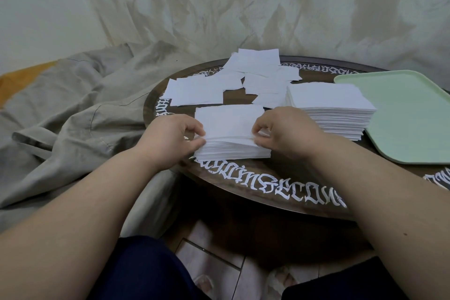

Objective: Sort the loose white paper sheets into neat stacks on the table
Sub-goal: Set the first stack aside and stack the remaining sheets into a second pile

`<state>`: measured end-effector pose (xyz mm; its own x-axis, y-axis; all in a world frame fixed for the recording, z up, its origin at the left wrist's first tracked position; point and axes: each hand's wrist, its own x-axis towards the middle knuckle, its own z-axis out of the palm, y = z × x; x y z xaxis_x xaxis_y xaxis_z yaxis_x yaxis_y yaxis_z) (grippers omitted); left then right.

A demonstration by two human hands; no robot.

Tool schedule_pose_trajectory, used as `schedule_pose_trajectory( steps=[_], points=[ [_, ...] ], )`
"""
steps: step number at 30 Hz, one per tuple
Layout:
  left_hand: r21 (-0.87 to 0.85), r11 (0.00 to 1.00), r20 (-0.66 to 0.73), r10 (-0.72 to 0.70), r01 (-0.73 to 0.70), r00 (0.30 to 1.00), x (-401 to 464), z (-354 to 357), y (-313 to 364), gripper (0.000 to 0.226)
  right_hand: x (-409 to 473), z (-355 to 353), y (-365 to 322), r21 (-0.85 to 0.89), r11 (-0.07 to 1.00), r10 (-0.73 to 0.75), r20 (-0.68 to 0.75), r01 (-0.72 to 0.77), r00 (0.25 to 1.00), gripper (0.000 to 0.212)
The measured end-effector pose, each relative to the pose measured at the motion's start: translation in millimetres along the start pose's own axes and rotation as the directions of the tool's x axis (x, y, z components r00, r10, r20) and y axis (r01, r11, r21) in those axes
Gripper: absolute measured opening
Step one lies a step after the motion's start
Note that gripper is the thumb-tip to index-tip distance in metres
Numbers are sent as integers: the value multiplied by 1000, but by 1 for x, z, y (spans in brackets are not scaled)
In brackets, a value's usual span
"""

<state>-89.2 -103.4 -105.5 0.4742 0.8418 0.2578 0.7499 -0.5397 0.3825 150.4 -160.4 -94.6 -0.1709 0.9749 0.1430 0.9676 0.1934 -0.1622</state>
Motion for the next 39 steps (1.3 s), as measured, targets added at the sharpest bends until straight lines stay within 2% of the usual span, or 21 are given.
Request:
schedule_pose_trajectory(
  steps=[4,8,12,20,23,25,26,27,29,31,39],
  points=[
    [-1,1000,-12,-21,21,1000,0,1,0,11,-1,1,-1,12,1000,28,-19,-28,999,21],
    [32,999,-75,7,-5,997,2,0,5,20,-2,-1,0,117,992,67,-116,-53,991,19],
    [60,998,-71,12,-8,997,4,1,8,12,-4,-4,1,215,976,73,-201,-29,977,16],
    [3,1000,-150,4,-3,989,5,-1,8,10,-6,-3,7,359,931,138,-189,-63,972,8],
    [-41,999,-265,-29,19,964,14,-1,16,12,-6,-7,4,375,927,165,-392,-7,905,5],
    [-100,995,-328,-45,12,944,20,0,18,10,-7,-12,4,319,944,96,-515,87,852,3],
    [-113,994,-320,-44,8,946,22,1,18,9,-8,-13,5,289,950,55,-517,114,854,3],
    [-106,994,-286,-37,6,957,21,2,17,8,-10,-14,5,273,955,28,-472,116,881,2],
    [-73,997,-195,-28,14,980,17,5,14,7,-14,-14,6,266,963,34,-283,44,959,4],
    [-61,997,-136,-47,39,990,12,4,11,8,-17,-13,5,252,967,56,-133,-21,990,6],
    [-91,996,-70,-17,11,997,7,0,7,9,-18,-16,1,266,961,90,-40,-76,995,5]
  ],
)
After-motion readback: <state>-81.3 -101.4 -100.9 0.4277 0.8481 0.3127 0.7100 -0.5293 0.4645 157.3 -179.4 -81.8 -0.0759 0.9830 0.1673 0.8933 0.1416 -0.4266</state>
